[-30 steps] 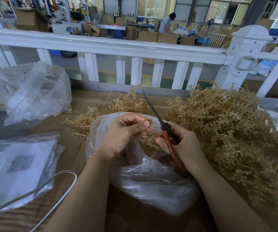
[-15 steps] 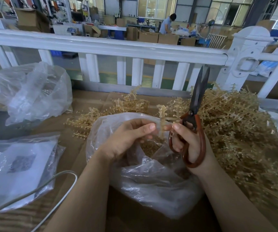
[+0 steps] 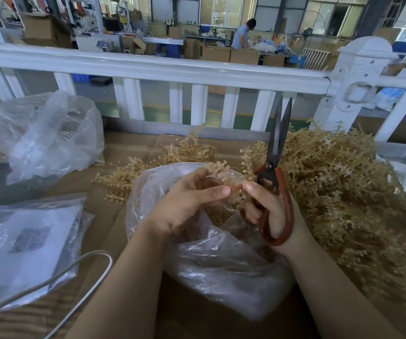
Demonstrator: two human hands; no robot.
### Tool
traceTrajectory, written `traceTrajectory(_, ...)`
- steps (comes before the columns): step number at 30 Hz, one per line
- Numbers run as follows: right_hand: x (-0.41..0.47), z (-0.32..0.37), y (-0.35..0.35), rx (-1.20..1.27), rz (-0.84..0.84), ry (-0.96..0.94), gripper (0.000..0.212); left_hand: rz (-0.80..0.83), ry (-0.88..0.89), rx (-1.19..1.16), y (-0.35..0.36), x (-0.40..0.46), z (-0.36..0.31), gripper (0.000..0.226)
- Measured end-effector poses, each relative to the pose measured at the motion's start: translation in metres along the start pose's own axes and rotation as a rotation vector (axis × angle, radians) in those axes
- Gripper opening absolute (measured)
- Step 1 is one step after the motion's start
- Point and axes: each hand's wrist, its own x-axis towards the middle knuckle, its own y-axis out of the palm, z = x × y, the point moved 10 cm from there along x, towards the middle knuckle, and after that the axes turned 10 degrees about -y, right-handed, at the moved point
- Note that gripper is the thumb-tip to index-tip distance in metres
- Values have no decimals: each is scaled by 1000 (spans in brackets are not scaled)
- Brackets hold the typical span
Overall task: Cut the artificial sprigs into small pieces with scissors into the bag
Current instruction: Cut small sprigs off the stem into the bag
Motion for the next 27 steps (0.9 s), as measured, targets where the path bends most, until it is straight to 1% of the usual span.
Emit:
traceTrajectory(3,0,3,1,2,-22,7,9,-28,22,33,-2,0,-2,28)
traceTrajectory(5,1,2,0,-4,-49,20,10,-54,33,91,-5,0,-2,20)
traceTrajectory(7,0,3,1,-16,-58,34,5,-44,56,85,-4,-1,-4,12)
traceTrajectory(9,0,2,0,-51,-58,37,22,-26,77,19,-1,-2,-8,2)
traceTrajectory(11,-1,1,-1,-83,-71,45,31,-38,95,-32,-3,-2,-11,12)
traceTrajectory(15,-2,2,-2,-118,-79,22,24,-108,117,-69,-11,-1,-13,16)
traceTrajectory(17,-3,5,-5,-126,-111,-6,26,-146,148,-94,-16,-2,-16,17)
traceTrajectory(19,-3,10,-8,-158,-148,-35,22,-178,182,-109,-22,-4,-19,17)
traceTrajectory(21,-2,12,-10,-245,-156,-49,15,-198,202,-125,-27,-6,-21,11)
traceTrajectory(24,-4,13,-5,-359,-107,-51,21,-192,212,-119,-27,-6,-22,2)
traceTrajectory(25,-4,13,-4,-387,-95,-46,20,-183,214,-110,-25,-6,-22,3)
traceTrajectory(27,-5,11,-4,-416,-87,-36,11,-166,215,-86,-22,-6,-23,4)
